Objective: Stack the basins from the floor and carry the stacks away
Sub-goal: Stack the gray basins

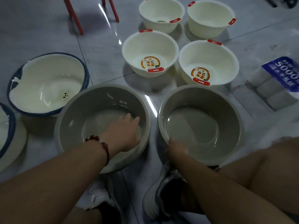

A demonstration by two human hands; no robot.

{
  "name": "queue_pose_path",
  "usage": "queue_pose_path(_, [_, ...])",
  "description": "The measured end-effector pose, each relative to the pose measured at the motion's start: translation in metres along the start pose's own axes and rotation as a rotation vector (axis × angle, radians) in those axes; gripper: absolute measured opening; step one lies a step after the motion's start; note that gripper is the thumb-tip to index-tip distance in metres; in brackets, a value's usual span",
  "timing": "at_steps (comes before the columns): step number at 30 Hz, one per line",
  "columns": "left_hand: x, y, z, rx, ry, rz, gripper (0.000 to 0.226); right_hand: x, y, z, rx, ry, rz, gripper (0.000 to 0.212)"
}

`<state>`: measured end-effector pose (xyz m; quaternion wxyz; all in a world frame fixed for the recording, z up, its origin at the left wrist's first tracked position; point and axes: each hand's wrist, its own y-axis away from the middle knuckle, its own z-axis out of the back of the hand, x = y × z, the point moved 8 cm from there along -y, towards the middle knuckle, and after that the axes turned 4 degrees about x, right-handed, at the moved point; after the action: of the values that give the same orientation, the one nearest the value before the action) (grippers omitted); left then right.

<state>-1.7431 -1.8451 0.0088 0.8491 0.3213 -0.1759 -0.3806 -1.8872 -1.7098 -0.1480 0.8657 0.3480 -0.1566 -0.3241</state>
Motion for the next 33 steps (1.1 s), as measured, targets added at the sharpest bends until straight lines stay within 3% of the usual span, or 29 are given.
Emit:
queue_pose_path(2, [0.003, -0.003, -0.004, 0.011, -0.018, 0.003, 0.084, 0.004, 0.000, 0.009, -0.143, 0.007, 0.008, 0.032])
queue_pose_path(4, [0.007, -0.005, -0.007, 0.029, -0.025, 0.009, 0.083, 0.008, 0.002, 0.018, -0.271, 0.056, 0.029, 0.029])
queue_pose_path(8, [0.014, -0.005, -0.007, 0.078, 0.019, 0.038, 0.080, 0.007, 0.012, 0.021, -0.131, 0.045, 0.005, 0.031])
queue_pose_path(16, [-0.001, 0.008, 0.024, -0.014, 0.043, -0.018, 0.065, -0.006, 0.051, 0.086, -0.308, -0.030, -0.019, 0.026])
queue_pose_path(21, [-0.005, 0.026, 0.036, -0.060, 0.073, -0.026, 0.063, -0.019, 0.084, 0.137, -0.372, -0.110, -0.006, 0.030])
queue_pose_path(26, [-0.004, 0.043, 0.034, -0.079, 0.151, -0.026, 0.060, -0.026, 0.114, 0.172, -0.364, -0.055, 0.059, 0.018])
queue_pose_path(30, [-0.003, 0.059, 0.034, -0.116, 0.303, -0.053, 0.060, -0.017, 0.147, 0.197, -0.419, 0.050, 0.162, 0.015])
queue_pose_path(33, [0.001, 0.071, 0.038, -0.139, 0.576, -0.078, 0.060, -0.009, 0.175, 0.216, -0.469, 0.187, 0.230, 0.020])
